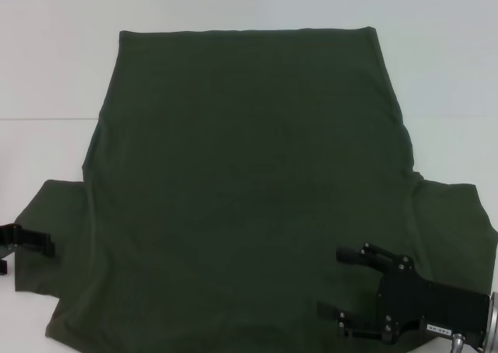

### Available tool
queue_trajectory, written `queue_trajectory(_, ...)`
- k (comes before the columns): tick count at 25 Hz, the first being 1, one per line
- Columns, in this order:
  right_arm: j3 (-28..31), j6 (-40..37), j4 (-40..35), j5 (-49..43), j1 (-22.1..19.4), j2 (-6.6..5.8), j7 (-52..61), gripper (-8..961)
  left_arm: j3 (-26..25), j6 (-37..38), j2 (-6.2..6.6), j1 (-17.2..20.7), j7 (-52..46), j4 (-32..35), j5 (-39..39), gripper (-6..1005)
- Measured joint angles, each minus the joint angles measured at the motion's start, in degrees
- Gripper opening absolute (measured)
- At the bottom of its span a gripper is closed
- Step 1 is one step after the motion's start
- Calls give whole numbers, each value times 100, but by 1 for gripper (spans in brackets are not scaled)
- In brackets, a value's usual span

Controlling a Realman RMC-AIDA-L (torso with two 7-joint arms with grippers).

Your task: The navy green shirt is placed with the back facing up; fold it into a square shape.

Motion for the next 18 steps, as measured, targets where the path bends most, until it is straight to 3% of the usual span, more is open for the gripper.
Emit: queue_trajectory(18, 12, 4, 67, -1, 26, 1, -15, 914, 149, -143, -40, -5, 24, -5, 4, 913)
